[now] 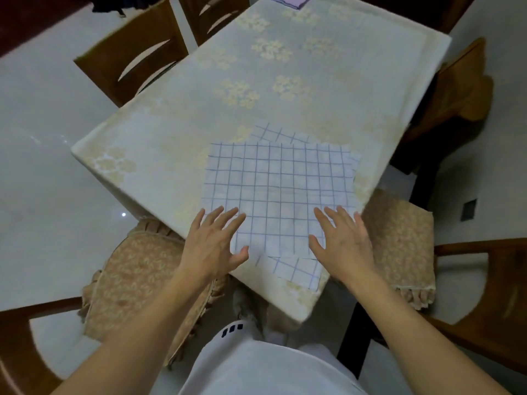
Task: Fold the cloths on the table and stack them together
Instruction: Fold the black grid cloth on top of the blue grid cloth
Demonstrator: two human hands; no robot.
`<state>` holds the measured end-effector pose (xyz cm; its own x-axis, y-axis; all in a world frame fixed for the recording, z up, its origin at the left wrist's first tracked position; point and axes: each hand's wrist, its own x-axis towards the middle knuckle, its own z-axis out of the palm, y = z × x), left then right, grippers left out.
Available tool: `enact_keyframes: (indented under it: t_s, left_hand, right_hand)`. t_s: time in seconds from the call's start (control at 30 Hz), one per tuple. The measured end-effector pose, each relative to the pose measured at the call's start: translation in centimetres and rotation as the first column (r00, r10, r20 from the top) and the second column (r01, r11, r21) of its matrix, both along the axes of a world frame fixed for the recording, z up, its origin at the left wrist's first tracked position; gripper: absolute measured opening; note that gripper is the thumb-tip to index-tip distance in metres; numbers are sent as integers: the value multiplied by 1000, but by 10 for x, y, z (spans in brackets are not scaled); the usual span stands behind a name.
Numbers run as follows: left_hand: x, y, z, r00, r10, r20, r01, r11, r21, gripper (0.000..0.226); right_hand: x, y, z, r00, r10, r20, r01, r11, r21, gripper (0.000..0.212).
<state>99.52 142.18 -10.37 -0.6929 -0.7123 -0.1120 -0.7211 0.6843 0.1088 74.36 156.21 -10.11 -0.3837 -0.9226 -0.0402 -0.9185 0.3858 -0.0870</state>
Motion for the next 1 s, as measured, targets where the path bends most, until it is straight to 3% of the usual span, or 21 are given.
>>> enact_keyframes:
  t_s: [0.17,0.33,0.47,0.63,1.0]
  left_hand:
    - [-1,-13,-26,992,-119,-29,121,991,52,70]
    - [1,-19,-59,947,-300,-113,296,954,-47,55]
    - [0,-17,-78,927,-353,-127,343,935,-95,42]
    - [-1,-15,-89,924,-352,-148,332,932,-145,33]
    - [5,-7,-100,952,-300,-67,290,949,-127,28]
  right_hand:
    - [-1,-2,-20,993,62,-98,-64,998,-16,59]
    - [-4,-3,-55,971,188,-146,-203,974,-99,43]
    - [0,1,-80,936,307,-174,-326,941,-92,36]
    - [1,11,-106,897,396,-195,-416,906,-73,19]
    - [3,17,-120,902,389,-188,-416,900,-133,12]
